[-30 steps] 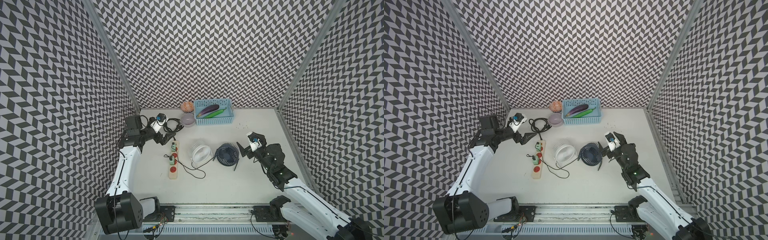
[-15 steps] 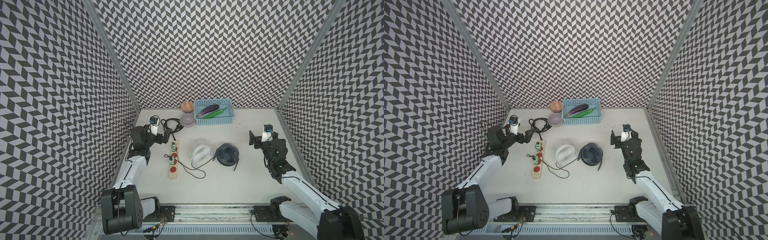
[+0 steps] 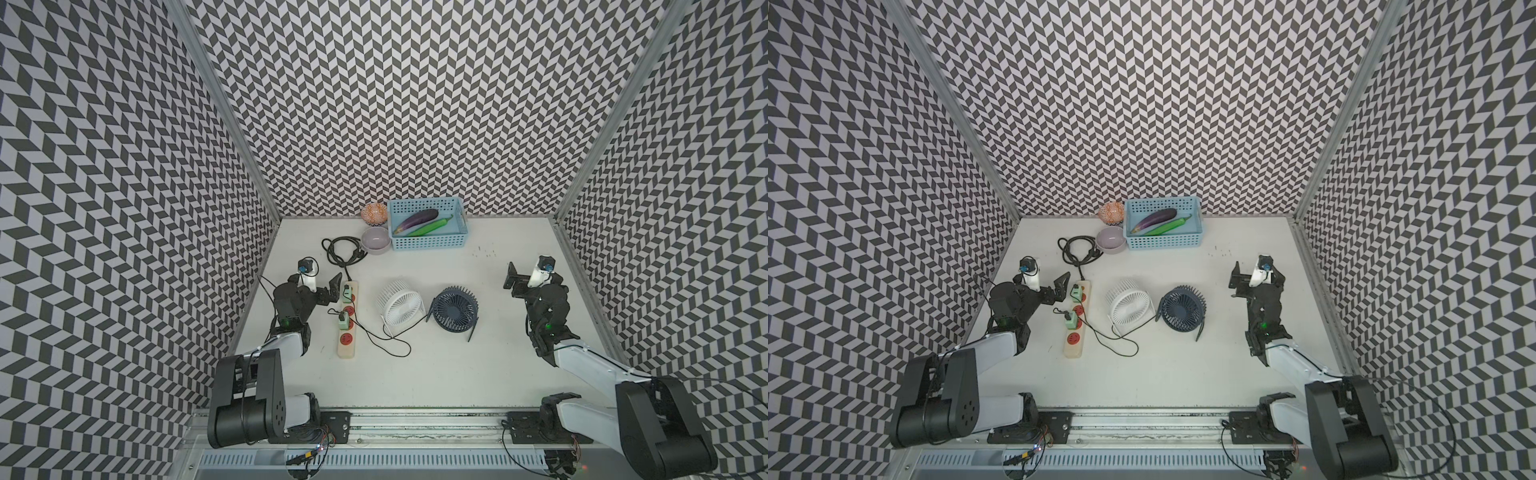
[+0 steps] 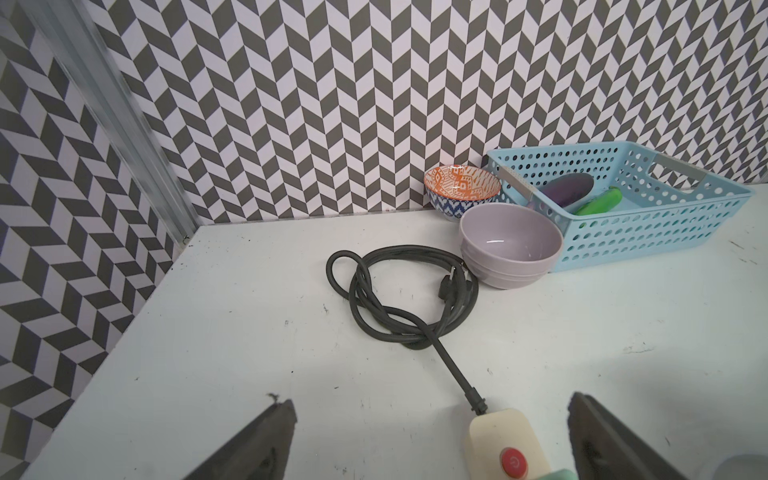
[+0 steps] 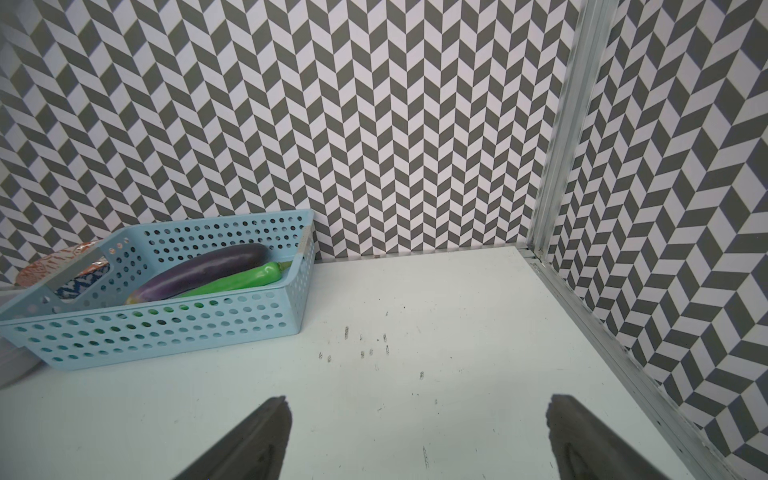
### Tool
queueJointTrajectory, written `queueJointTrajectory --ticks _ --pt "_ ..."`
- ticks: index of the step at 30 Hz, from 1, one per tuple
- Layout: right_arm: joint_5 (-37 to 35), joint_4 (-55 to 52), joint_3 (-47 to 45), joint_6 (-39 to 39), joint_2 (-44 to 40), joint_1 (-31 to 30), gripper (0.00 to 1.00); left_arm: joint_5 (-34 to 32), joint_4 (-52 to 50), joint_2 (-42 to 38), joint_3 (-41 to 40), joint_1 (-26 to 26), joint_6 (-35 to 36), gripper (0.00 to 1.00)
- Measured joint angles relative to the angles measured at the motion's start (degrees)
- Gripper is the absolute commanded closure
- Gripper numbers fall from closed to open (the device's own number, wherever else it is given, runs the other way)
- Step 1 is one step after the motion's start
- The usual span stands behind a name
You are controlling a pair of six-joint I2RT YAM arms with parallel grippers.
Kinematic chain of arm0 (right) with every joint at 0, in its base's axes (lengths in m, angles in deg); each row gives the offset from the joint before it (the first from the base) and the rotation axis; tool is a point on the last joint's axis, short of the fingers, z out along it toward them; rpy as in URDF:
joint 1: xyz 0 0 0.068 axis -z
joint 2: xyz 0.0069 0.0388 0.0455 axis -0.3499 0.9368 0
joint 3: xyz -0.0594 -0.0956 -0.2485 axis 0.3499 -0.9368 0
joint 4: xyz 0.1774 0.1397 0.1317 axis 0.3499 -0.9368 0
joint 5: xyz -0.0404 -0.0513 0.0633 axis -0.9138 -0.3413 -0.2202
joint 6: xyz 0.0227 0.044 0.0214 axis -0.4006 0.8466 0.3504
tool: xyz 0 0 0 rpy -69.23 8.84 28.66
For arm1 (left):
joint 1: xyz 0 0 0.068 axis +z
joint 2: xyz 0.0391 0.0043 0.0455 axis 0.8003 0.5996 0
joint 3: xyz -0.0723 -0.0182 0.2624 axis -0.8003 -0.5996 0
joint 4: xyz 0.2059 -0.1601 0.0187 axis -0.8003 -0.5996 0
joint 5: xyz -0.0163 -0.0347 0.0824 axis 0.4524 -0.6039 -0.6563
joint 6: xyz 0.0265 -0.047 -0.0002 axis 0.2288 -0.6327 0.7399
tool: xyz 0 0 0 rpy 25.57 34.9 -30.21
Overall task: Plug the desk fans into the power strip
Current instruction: Reset both arms
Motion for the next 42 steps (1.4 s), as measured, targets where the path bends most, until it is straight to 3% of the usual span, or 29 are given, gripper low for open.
queueJointTrajectory --ticks 17,29,42 --pt "-0.33 10.03 -0.15 0.17 7.15 0.74 0.00 -2.78 18.01 8.63 -3.32 -3.50 -1.86 0.00" --pt "0.76 12.33 -0.13 -1.40 8.98 0.76 0.00 -9.94 22.82 11.28 -4.39 -5.53 -2.08 0.00" --pt "1.51 13.20 -0.13 -1.90 9.03 0.87 0.00 -11.58 23.74 11.28 -4.59 -5.86 -2.12 0.00"
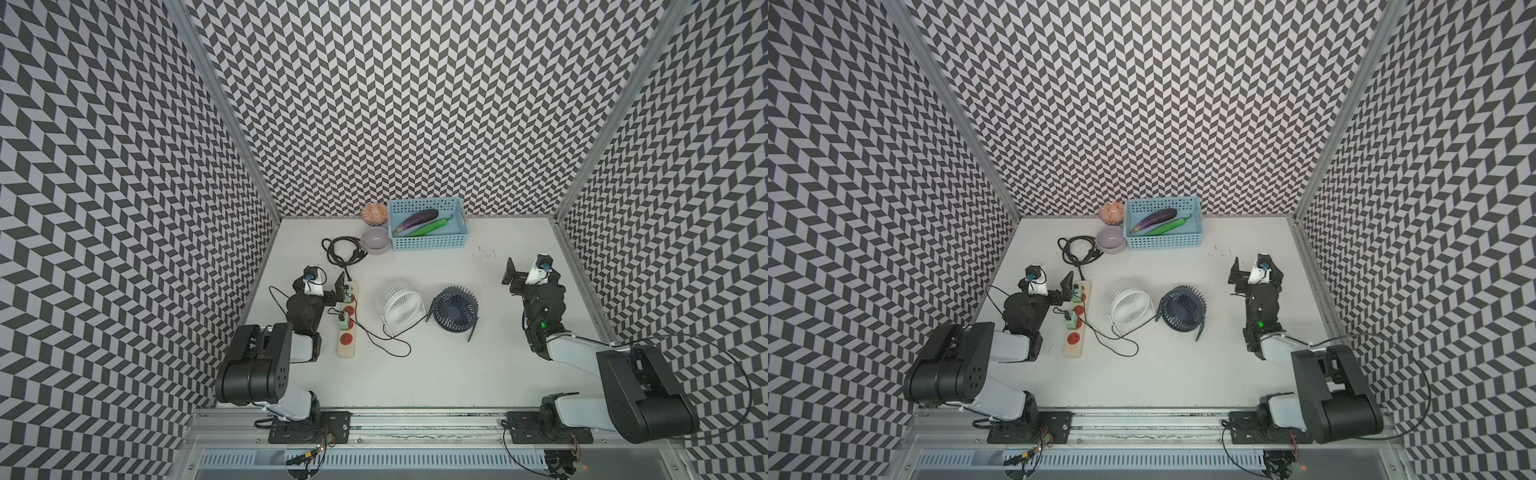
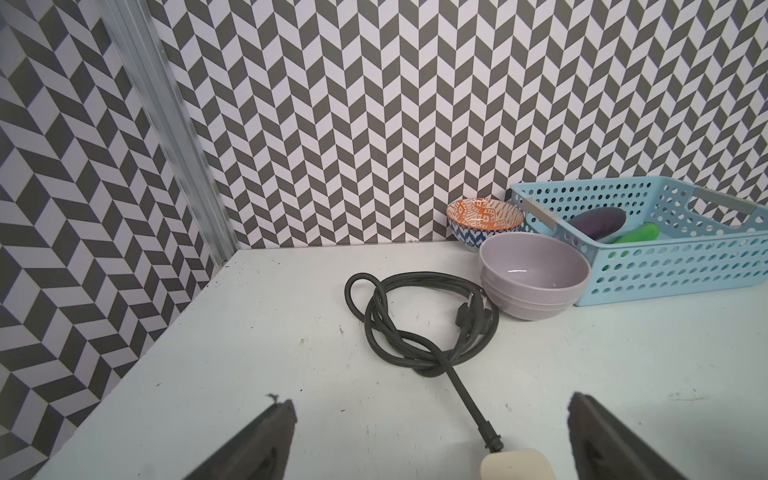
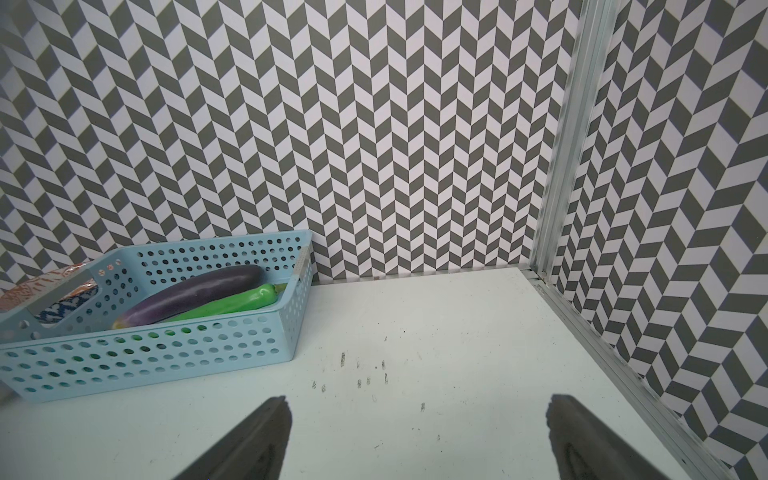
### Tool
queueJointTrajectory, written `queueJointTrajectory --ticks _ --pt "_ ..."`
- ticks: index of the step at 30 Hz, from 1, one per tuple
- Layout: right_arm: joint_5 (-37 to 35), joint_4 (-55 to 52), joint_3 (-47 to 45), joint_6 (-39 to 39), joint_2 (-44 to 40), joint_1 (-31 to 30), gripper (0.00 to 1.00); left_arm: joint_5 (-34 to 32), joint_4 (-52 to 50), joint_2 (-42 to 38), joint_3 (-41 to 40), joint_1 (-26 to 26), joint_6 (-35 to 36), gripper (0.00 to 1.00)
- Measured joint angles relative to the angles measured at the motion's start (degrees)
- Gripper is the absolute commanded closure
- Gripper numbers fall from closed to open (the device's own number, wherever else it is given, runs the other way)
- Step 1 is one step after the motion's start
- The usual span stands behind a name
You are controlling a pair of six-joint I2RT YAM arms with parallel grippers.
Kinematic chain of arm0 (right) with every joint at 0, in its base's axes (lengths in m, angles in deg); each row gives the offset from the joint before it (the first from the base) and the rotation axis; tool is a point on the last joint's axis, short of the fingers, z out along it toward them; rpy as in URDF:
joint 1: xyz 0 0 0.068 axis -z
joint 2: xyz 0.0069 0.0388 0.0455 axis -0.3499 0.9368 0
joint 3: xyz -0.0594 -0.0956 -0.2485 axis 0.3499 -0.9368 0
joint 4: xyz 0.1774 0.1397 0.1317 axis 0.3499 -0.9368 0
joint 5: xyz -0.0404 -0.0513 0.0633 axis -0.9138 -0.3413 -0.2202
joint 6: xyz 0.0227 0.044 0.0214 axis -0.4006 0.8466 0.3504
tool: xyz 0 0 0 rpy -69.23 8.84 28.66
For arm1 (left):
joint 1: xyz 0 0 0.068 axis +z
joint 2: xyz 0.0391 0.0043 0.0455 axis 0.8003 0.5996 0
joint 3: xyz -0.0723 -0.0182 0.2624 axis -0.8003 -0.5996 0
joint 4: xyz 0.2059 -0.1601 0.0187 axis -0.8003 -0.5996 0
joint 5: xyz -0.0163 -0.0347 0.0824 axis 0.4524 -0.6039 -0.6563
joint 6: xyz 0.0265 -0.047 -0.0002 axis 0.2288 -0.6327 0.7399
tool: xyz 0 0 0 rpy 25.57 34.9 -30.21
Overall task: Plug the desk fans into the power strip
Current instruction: Reset both arms
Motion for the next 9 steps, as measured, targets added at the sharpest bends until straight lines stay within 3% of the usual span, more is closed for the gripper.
queueJointTrajectory --ticks 9 --pt "0.48 -0.04 -0.46 -0.28 -1.40 0.00 0.00 -0.35 0.00 0.00 0.00 -0.02 0.00 0.00"
